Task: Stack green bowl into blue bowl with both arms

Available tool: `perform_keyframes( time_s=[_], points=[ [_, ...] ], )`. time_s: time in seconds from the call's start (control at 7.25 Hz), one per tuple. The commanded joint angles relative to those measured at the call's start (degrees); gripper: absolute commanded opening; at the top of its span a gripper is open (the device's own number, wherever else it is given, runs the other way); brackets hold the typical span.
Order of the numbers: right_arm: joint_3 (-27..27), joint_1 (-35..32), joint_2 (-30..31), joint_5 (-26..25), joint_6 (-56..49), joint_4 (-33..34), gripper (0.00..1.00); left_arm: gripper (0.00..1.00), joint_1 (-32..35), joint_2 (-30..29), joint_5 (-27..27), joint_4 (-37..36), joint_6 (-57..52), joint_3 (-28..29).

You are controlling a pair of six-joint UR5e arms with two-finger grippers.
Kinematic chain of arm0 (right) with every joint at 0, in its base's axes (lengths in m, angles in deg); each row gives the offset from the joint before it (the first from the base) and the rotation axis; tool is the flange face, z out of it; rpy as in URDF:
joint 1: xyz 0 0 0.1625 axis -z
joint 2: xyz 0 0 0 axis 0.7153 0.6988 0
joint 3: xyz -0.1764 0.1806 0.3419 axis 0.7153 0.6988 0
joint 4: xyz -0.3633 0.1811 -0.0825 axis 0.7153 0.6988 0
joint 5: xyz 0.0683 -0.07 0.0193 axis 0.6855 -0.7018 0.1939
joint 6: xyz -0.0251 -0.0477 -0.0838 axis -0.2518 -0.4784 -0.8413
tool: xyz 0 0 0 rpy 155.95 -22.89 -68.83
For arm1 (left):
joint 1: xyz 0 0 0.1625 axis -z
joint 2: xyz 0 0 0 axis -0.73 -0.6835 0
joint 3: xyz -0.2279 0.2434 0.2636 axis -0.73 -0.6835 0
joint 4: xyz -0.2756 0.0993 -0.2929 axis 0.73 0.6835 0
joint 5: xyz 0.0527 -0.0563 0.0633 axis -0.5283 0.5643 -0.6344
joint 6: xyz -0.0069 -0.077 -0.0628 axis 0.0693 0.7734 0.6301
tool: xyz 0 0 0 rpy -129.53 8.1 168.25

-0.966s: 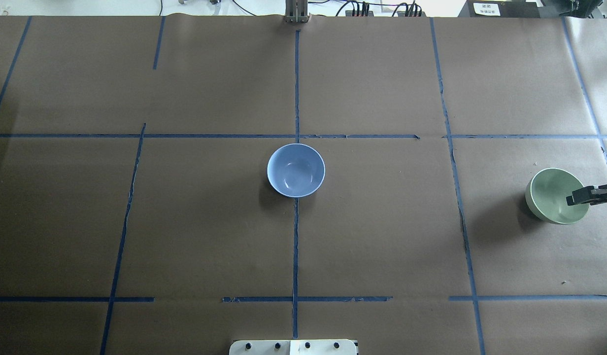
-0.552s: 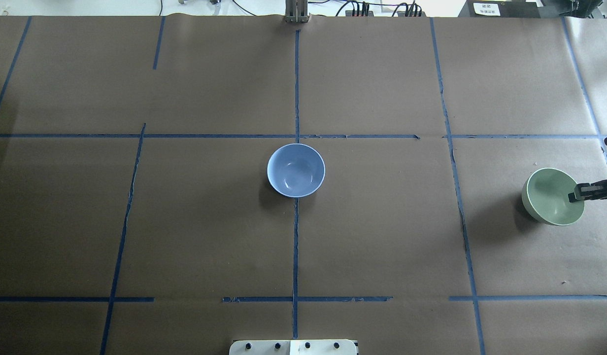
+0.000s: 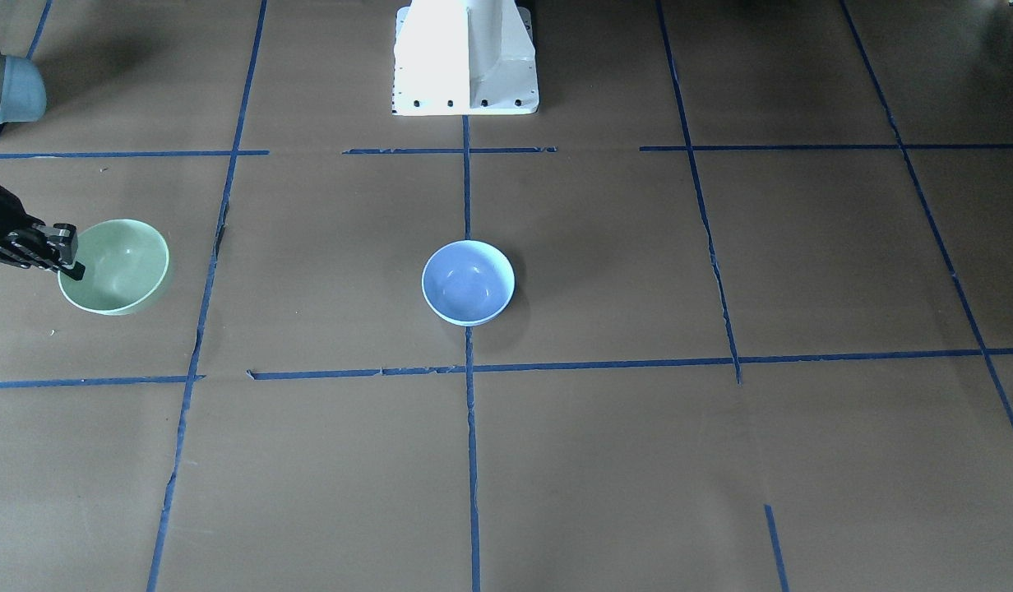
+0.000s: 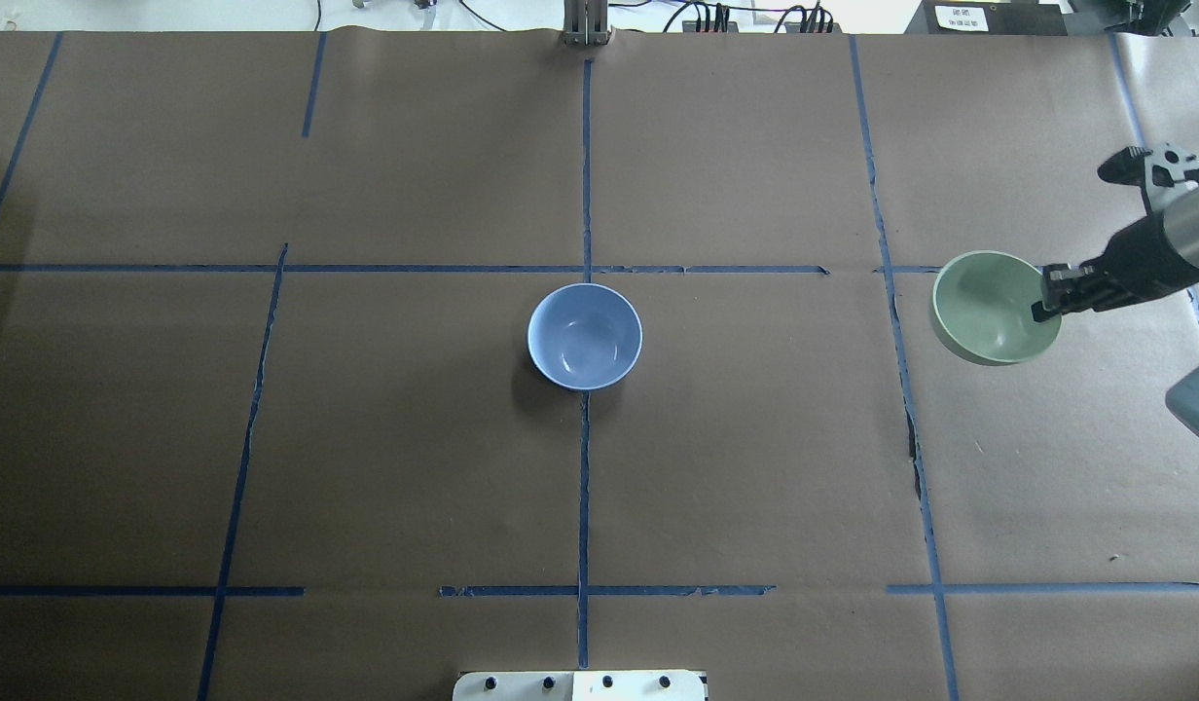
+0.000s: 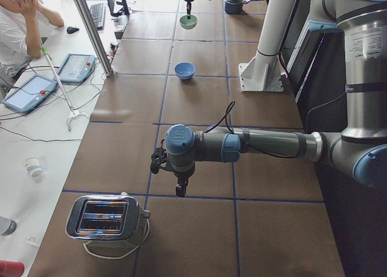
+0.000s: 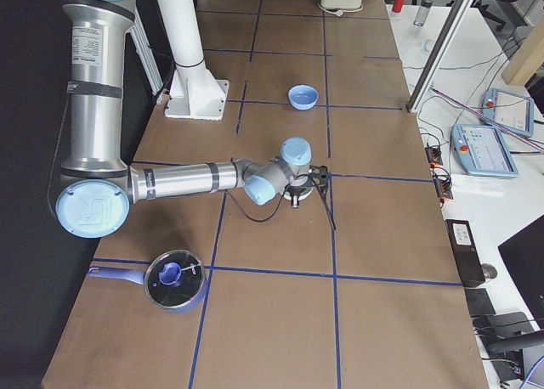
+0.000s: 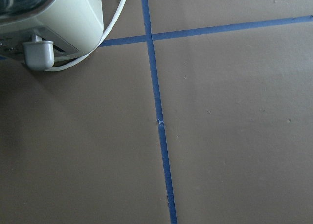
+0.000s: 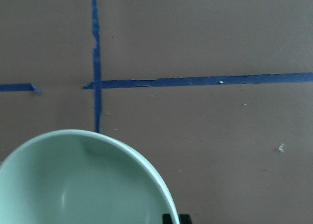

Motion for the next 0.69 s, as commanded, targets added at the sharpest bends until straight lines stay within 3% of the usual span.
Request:
perform_keyframes(
  time_s=[0.0,0.14,0.28,0.55],
  points=[
    [-2.8,10.3,-18.5,-5.1,15.4,16.5,0.00,1.00,0.0,-0.1,0.2,0.1,0.0,0.0],
    [0.7,15.6,-25.5,-11.3,25.5,16.3,0.00,1.00,0.0,-0.1,0.2,0.1,0.1,0.0],
    [5.4,19.8,-30.9,-13.6,29.6,16.1,0.00,1.00,0.0,-0.3,0.3,0.1,0.1,0.1],
    [9.9,25.1,-32.9,-19.2,34.2,11.8,0.00,1.00,0.0,-0.3,0.3,0.0,1.3,0.0]
  ],
)
